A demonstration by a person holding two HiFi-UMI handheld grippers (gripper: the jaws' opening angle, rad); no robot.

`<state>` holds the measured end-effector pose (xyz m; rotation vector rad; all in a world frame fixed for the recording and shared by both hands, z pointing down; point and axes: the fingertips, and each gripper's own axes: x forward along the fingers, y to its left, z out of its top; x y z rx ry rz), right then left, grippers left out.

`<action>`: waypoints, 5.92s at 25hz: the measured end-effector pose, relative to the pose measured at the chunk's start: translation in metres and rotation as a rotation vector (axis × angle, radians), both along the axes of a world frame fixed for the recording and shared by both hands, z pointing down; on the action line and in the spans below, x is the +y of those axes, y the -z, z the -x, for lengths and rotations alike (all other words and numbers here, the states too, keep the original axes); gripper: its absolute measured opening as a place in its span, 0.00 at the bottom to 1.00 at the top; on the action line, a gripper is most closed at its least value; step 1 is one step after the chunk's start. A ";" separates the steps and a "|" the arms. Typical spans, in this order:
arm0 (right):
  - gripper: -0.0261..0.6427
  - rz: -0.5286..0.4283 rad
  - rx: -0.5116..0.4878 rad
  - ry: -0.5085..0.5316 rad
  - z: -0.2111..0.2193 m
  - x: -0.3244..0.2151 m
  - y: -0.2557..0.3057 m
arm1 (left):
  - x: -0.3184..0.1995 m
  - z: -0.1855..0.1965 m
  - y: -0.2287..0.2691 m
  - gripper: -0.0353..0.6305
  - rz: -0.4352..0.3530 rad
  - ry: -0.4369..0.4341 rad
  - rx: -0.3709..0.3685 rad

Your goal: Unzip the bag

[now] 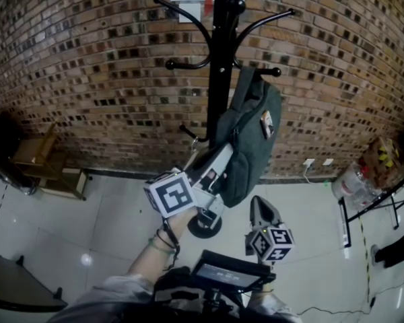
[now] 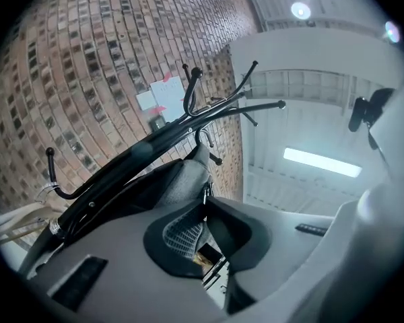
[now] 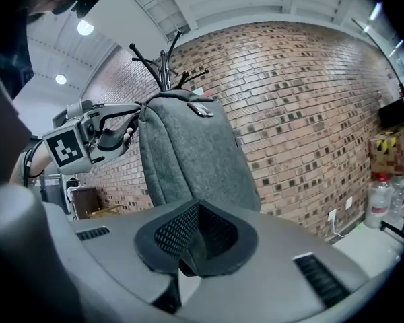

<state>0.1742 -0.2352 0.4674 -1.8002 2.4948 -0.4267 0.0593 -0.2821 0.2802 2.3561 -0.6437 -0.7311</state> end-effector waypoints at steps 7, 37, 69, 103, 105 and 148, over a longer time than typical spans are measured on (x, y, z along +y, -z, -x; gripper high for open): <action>0.02 0.014 0.003 0.000 0.004 0.001 -0.005 | 0.001 0.006 0.004 0.06 0.041 -0.045 0.138; 0.02 0.038 0.031 -0.036 0.016 0.002 -0.007 | 0.011 0.009 -0.021 0.06 -0.074 -0.026 -0.042; 0.02 0.073 0.037 -0.026 0.029 0.000 -0.019 | 0.022 0.015 -0.083 0.06 -0.031 0.006 -0.214; 0.02 0.061 0.049 -0.037 0.027 0.013 -0.012 | 0.031 0.010 -0.180 0.06 0.088 0.016 -0.349; 0.02 0.062 0.049 -0.039 0.026 0.015 -0.013 | 0.030 0.009 -0.186 0.06 0.097 0.016 -0.356; 0.02 0.031 0.062 -0.020 0.039 0.013 -0.003 | 0.045 0.049 -0.206 0.07 0.030 0.114 -0.608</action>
